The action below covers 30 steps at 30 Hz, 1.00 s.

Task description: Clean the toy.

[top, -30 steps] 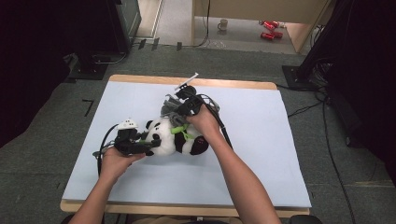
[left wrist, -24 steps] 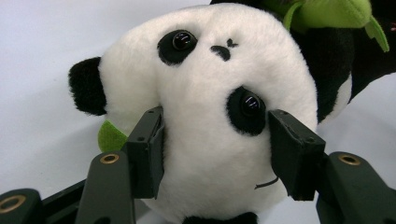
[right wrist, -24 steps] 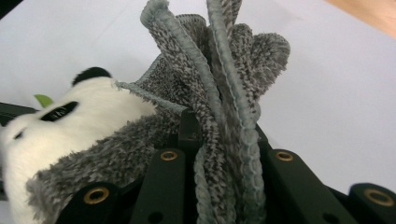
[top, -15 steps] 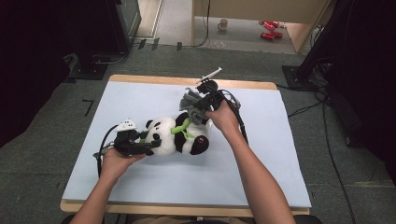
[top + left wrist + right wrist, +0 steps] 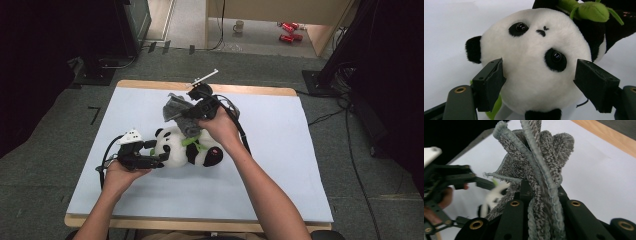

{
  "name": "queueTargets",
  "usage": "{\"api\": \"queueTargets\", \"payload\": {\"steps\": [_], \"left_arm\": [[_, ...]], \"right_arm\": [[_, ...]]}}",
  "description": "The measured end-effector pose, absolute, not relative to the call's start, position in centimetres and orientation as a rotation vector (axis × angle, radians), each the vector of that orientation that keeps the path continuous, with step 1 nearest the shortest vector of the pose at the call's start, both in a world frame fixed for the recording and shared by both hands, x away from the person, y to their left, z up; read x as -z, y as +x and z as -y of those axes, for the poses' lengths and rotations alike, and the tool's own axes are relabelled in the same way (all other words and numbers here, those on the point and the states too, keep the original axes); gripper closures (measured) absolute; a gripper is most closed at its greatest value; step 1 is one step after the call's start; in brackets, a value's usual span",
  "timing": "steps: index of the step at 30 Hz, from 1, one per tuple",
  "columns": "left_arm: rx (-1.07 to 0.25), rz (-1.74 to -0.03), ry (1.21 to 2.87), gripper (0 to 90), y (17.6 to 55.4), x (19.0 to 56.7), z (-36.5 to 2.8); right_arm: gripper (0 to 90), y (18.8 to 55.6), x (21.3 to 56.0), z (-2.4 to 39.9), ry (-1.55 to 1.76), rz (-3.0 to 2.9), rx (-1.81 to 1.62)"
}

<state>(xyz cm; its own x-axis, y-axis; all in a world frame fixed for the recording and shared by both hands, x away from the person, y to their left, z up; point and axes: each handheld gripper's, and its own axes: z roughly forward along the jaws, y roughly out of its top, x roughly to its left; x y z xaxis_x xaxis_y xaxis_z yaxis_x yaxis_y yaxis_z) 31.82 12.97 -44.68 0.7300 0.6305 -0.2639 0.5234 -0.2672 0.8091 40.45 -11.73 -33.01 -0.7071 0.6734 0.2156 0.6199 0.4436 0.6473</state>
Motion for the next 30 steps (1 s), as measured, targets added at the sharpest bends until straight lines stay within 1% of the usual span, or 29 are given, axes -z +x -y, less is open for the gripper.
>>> {"api": "queueTargets", "payload": {"steps": [2,5,10,14,19,23,27,30], "left_arm": [[-0.110,-0.893,1.958,19.2,31.9,45.4,-12.9],[-0.139,-0.889,2.007,13.0,32.0,46.1,-12.2],[-0.162,-0.896,1.954,11.5,32.4,46.4,-12.0],[-0.179,-0.901,1.953,15.4,32.8,46.6,-11.9],[-0.145,-0.943,1.927,28.0,33.0,46.6,-12.0],[-0.142,-0.950,1.929,31.2,33.0,46.5,-11.9],[-0.134,-0.951,1.929,32.8,33.1,46.6,-12.0],[-0.142,-0.944,1.929,32.9,33.0,46.6,-11.8]], "right_arm": [[77.2,40.0,33.1,10.8,1.146,-2.633,-1.128],[77.1,39.5,33.5,9.7,1.128,-2.666,-1.129],[77.0,39.1,35.1,8.6,1.154,-2.703,-1.123],[76.3,39.1,36.8,8.2,1.179,-2.722,-1.107],[75.6,39.9,37.7,9.0,1.183,-2.703,-1.092],[75.8,40.4,37.8,10.2,1.194,-2.694,-1.056],[76.3,41.2,38.0,12.0,1.248,-2.652,-0.921],[76.2,41.4,38.5,13.7,1.314,-2.654,-0.978]]}}
